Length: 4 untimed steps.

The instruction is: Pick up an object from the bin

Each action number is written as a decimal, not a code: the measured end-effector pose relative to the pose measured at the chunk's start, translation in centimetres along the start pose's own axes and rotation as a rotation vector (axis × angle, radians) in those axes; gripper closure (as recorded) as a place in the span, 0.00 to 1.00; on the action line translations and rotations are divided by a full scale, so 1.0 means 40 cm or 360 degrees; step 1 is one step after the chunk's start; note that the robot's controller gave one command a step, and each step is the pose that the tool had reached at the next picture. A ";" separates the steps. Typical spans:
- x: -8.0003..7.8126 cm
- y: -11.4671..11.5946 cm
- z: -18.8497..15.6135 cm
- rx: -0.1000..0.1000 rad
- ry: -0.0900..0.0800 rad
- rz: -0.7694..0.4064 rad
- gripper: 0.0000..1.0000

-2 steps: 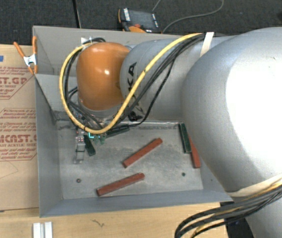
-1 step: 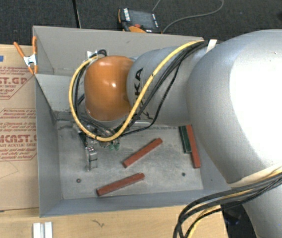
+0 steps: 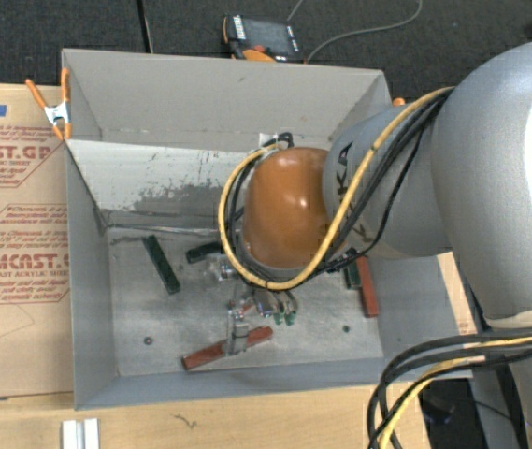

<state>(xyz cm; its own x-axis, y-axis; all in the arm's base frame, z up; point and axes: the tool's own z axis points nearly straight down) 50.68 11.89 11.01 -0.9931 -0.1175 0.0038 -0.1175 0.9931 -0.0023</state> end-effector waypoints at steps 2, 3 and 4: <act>0.058 -0.083 0.102 -0.0006 -0.0006 -0.0071 1.00; 0.019 -0.117 -0.232 -0.0003 -0.0022 -0.0010 1.00; 0.023 -0.116 -0.220 -0.0005 -0.0009 -0.0011 0.00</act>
Offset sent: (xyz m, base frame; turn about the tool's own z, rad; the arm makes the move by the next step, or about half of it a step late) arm -0.0190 -0.0361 -0.0401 -0.0454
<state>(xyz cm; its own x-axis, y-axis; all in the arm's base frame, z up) 50.33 7.19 19.84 -0.9922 -0.1246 -0.0019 -0.1246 0.9922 0.0008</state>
